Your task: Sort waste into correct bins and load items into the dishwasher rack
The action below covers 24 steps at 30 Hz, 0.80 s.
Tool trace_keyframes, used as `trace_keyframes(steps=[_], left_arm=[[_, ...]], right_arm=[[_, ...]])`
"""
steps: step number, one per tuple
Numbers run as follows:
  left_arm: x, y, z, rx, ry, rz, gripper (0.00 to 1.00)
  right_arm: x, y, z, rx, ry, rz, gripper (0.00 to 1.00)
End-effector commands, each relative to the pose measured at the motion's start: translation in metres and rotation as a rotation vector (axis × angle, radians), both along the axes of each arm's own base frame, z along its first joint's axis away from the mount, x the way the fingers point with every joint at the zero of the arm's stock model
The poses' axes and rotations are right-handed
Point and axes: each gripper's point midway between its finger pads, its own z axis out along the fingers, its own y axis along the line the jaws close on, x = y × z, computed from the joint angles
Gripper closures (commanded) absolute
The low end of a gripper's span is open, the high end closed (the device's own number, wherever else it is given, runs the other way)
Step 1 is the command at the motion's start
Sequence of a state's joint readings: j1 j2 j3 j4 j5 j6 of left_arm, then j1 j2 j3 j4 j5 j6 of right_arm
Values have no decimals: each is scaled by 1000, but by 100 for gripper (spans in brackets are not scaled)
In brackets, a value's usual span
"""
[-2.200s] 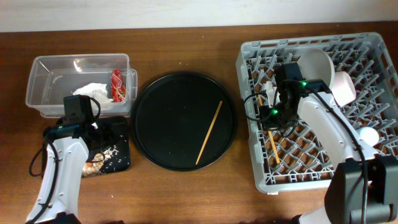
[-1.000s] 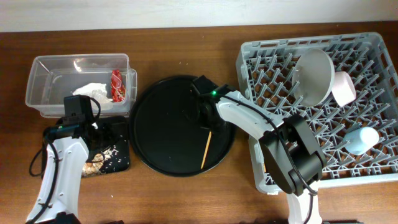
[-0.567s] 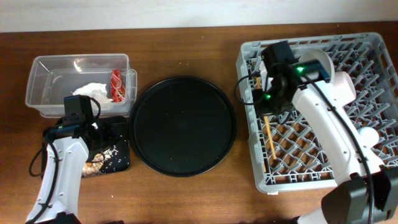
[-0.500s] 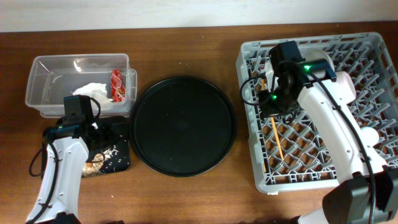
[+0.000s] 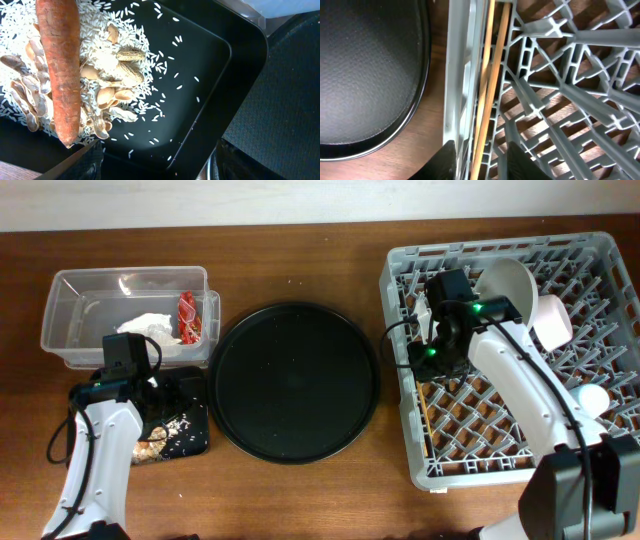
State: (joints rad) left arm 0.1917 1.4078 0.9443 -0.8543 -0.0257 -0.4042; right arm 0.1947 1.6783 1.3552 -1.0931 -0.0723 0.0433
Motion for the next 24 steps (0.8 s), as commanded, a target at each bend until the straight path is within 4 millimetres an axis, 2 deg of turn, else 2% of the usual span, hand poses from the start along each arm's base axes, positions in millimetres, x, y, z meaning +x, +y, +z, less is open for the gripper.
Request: trace_keyframes(steps=[1,2,3,4,5,7,8,10,12,14,15,17,18,20,22,24], left_arm=[[1,-1,5,5,-10,-19,28],[1,-1,5,5,-10,-19,28],[1,-1,5,5,-10,-19,23],[1,-1,5,5,-10,-19,1],[1,-1,5,6,-11,-19,1],[2,0,5,7,-16,-19,1],[3,-1,5,2,-17,-21,1],[13,-23,9,-43,-58,-195,1],[24,-58,19,-9,-84,-415,1],[20,-100,21,16,-77,-658,1],[11,-107,19,8,-45,-688,1],[-13,-101,17,-18,60,-663,1],[-19,-93,25,-23,49,-607,1],[-16,-85,86,77,-222,-586,1],[-20,-84,112,122,-409,-575,1],[-42,-79,123,183,-622,-550,1]], right_arm=[[8,-10,60,38,-199,-31,63],[7,-21,76,48,-248,-83,61],[3,-47,100,55,-320,-167,54],[-4,-71,115,64,-360,-266,37],[-13,-87,121,94,-363,-332,18],[-35,-120,109,102,-268,-470,18],[-38,-125,103,125,-249,-498,17],[-40,-119,91,142,-223,-485,13],[-38,-96,90,145,-221,-361,7],[-39,-53,89,150,-215,-152,4],[-43,-42,88,139,-204,-101,1],[-53,-37,83,87,-165,-95,2],[-55,-37,80,92,-157,-119,2],[-55,-37,77,120,-329,-135,2],[-65,-37,88,143,-511,-127,2],[-90,-48,102,113,-679,-145,2]])
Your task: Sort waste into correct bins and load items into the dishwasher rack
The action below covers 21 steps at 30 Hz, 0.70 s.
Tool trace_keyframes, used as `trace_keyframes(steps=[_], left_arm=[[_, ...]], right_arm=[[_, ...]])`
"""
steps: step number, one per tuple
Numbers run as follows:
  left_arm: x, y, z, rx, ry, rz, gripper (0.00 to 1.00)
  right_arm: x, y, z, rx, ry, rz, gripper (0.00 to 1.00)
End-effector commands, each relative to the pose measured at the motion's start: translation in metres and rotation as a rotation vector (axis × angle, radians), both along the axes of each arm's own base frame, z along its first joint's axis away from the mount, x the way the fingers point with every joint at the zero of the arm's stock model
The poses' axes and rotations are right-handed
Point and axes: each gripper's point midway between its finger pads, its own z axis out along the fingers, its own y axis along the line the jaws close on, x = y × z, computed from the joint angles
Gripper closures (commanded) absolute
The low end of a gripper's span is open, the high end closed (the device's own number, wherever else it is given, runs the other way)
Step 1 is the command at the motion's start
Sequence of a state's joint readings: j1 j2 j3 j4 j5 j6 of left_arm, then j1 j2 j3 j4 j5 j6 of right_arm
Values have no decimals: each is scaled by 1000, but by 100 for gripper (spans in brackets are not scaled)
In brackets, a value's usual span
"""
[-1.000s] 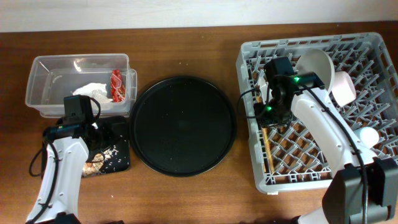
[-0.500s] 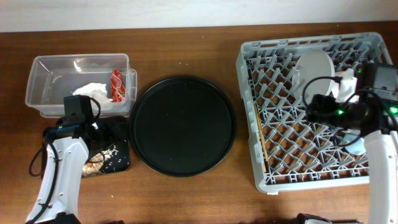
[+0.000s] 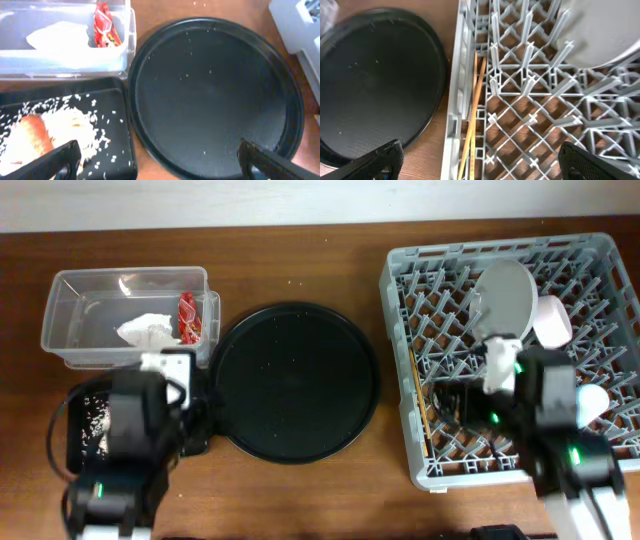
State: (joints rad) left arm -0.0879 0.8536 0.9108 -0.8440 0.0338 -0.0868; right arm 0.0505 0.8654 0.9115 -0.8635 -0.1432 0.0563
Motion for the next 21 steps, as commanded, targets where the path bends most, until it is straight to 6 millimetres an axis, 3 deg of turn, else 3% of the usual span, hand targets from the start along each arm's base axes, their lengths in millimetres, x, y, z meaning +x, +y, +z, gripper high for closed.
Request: trace_keyframes(steps=[1,3,11,14,16,17,19,21], left_arm=[[-33,9,-11,4,-162,30,1],[-43,10,-5,-4,-240,31,1],[-49,11,-14,1,-195,30,1],[-49,11,-14,1,-195,30,1],[-49,11,-14,1,-195,30,1],[-49,11,-14,1,-195,30,1],[-49,11,-14,1,-195,30,1],[-49,11,-14,1,-195,30,1]], right_arm=[[-29,-10,13,-27,-135,-46,2],[-40,-11,26,-21,-202,-47,2],[-39,-11,23,-23,-184,-47,2],[-47,-11,34,-18,-244,-47,2],[-59,-18,33,-34,-301,-73,2],[-63,-18,24,-32,-333,-75,2],[-54,-17,8,-14,-519,-80,2],[-41,-17,9,4,-695,-84,2]])
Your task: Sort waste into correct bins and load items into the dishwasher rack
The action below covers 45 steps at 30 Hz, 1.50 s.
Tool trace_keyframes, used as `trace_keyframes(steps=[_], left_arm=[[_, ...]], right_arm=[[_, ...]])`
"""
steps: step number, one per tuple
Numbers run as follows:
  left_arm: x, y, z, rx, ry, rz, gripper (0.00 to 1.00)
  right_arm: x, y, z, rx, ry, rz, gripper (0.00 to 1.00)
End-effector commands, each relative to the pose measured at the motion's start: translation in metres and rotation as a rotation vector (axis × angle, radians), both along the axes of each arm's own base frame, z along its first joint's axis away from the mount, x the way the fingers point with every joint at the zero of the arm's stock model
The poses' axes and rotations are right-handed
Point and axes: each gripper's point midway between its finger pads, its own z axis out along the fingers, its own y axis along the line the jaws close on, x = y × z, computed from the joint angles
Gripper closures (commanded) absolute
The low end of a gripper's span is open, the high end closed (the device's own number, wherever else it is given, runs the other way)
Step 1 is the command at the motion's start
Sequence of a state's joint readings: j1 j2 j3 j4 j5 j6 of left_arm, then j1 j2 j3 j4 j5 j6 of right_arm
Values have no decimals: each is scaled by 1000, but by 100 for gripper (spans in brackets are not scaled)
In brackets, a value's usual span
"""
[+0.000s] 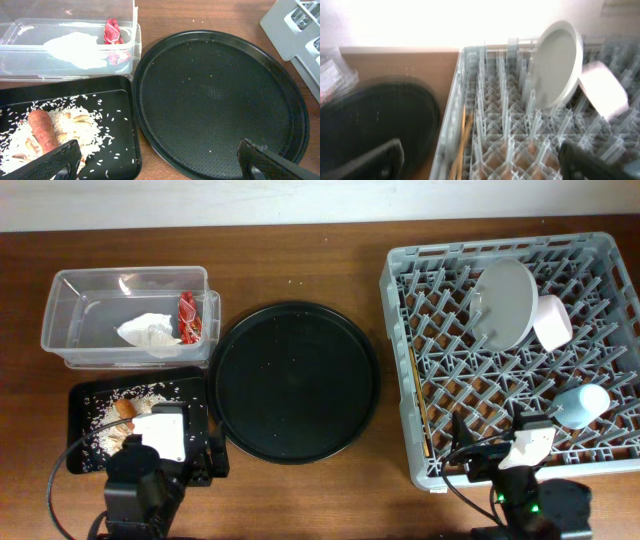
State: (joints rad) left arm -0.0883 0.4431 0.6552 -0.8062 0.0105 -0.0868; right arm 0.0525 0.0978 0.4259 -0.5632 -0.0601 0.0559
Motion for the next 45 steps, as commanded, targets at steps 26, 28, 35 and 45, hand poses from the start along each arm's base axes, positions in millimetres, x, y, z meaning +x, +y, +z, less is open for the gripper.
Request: trace_keyframes(steps=[26,28,35,45], left_arm=[[-1,10,-6,28,2,44,1],[14,15,-37,22,-100,75,1],[37,9,-31,215,-573,-34,1],[34,9,-43,211,-531,-43,1]], right_arm=[[38,-4,-62,-127,-170,-19,2],[38,-4,-62,-127,-170,-19,2],[38,-4,-62,-127,-170,-19,2],[38,-4,-62,-127,-170,-19,2]])
